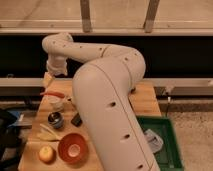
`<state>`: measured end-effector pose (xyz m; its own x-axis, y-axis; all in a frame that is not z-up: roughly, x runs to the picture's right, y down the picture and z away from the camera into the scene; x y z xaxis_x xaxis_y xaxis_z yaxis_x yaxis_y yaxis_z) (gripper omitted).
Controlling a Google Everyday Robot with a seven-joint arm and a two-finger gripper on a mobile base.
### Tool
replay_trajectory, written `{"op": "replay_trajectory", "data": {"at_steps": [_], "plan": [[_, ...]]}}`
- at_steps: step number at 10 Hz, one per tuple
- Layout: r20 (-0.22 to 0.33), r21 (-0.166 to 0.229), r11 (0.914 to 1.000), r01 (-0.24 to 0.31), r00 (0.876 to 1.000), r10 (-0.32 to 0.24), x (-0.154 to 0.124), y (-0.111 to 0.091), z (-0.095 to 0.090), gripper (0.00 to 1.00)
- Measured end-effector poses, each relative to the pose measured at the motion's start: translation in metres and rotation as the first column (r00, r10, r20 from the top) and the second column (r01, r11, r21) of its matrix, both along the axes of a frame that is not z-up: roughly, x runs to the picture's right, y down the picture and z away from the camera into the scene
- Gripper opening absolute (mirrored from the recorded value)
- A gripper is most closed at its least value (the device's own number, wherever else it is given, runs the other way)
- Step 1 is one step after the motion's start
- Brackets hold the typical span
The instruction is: Place pepper in paper cup
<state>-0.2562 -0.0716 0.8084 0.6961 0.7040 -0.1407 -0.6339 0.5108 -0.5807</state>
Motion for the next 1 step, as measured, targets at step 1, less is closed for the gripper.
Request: {"op": "replay_trajectory", "data": {"at_steps": [1], "plan": [[-0.032,0.029,0.9981,-0.054,0.998,0.055,0.0128,-0.0119,0.0045,0.80]]}}
